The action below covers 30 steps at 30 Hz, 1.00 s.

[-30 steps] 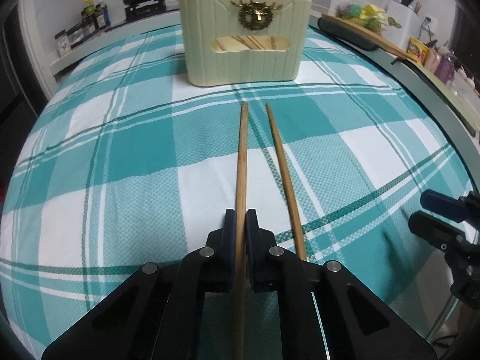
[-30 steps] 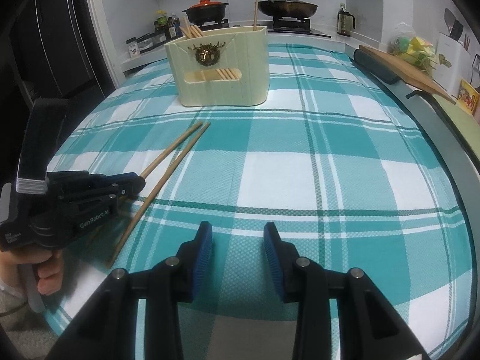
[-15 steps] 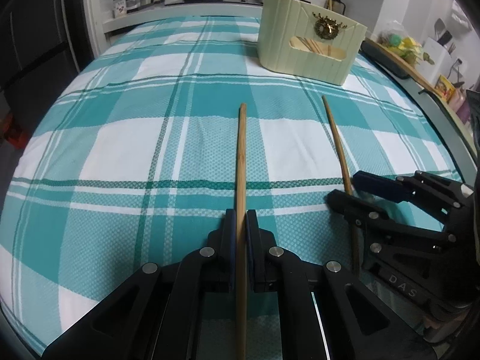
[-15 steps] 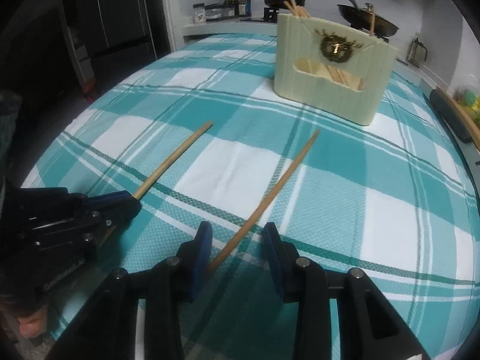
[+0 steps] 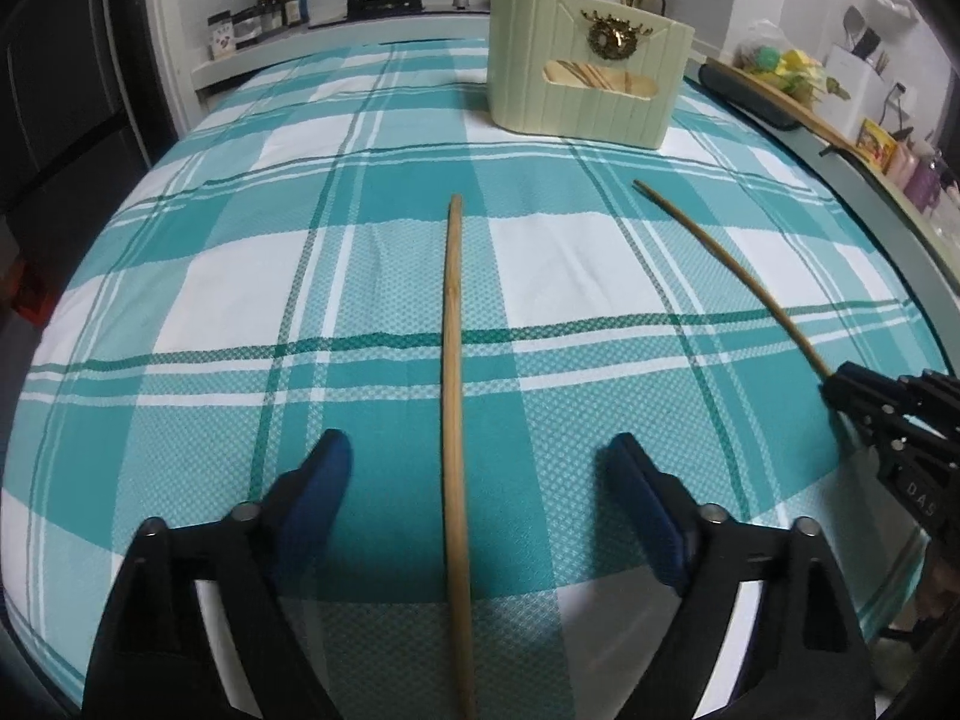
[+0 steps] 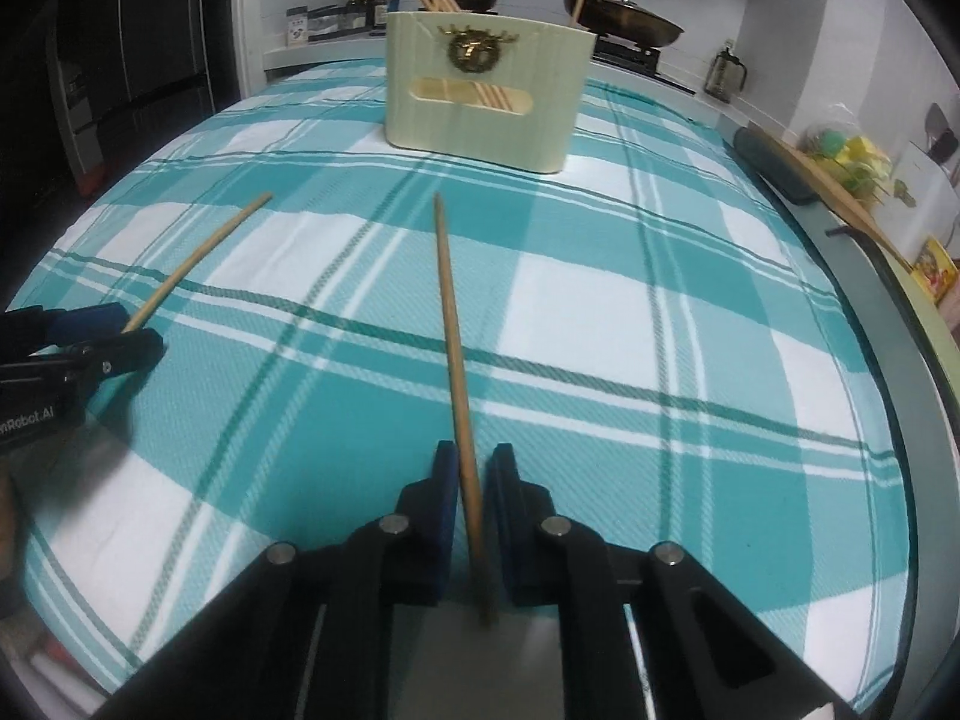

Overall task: Organize utensils
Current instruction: 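Lift the chopstick with the left tool while the right tool grasps the last chopstick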

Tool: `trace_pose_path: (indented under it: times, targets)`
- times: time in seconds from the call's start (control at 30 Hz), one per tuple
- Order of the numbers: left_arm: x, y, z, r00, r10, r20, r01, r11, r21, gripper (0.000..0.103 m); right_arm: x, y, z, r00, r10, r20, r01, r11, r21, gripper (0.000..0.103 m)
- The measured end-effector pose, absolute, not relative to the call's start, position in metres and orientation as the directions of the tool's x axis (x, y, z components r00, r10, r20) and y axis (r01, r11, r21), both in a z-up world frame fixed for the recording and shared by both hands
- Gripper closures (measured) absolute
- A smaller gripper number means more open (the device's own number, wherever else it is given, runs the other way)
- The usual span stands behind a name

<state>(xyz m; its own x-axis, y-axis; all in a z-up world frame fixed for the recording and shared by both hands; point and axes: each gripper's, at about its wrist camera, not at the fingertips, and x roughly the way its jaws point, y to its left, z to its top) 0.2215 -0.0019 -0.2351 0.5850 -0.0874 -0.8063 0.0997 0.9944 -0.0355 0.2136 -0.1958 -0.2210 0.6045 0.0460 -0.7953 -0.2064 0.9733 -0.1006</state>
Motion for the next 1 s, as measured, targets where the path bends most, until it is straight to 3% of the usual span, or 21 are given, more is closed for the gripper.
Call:
trace_pose_path:
  times: [0.1, 0.13, 0.23, 0.33, 0.5, 0.8, 0.83, 0.97, 1.0]
  targets:
    - [0.222, -0.005, -0.236, 0.585, -0.069, -0.808, 0.1, 0.995, -0.012, 0.007, 0.207, -0.207, -0.224, 0.63, 0.084, -0.772, -0.196, 0.979, -0.054, 0.086]
    - [0.224, -0.004, -0.238, 0.572, -0.065, -0.818, 0.094, 0.995, -0.013, 0.001, 0.206, -0.207, -0.225, 0.638, 0.084, -0.765, -0.198, 0.979, -0.057, 0.084]
    - [0.225, -0.004, -0.239, 0.566, -0.059, -0.822, 0.094, 0.996, -0.007, 0.0, 0.206, -0.207, -0.226, 0.654, 0.065, -0.754, -0.181, 0.981, -0.073, 0.071]
    - [0.224, -0.005, -0.239, 0.565, -0.054, -0.823, 0.086, 0.996, -0.006, 0.0, 0.208, -0.216, -0.226, 0.652, 0.089, -0.753, -0.172, 0.985, -0.033, 0.067]
    - [0.225, -0.002, -0.237, 0.525, -0.079, -0.848, 0.143, 0.99, -0.004, 0.001, 0.213, -0.22, -0.222, 0.605, 0.102, -0.789, -0.196, 0.98, -0.023, 0.065]
    - [0.255, 0.025, -0.216, 0.558, -0.101, -0.824, 0.099, 0.994, -0.055, 0.002, 0.231, -0.222, -0.192, 0.585, 0.167, -0.794, -0.284, 0.959, -0.007, 0.065]
    - [0.263, 0.025, -0.217, 0.551, -0.104, -0.828, 0.104, 0.993, -0.056, 0.004, 0.237, -0.219, -0.193, 0.574, 0.172, -0.8, -0.301, 0.953, -0.011, 0.065]
    - [0.294, 0.02, -0.229, 0.504, -0.117, -0.856, 0.135, 0.989, -0.056, 0.027, 0.268, -0.205, -0.21, 0.51, 0.179, -0.841, -0.371, 0.928, -0.028, 0.065]
    - [0.297, 0.018, -0.231, 0.505, -0.11, -0.856, 0.139, 0.989, -0.045, 0.027, 0.274, -0.203, -0.215, 0.497, 0.176, -0.85, -0.38, 0.924, -0.031, 0.065]
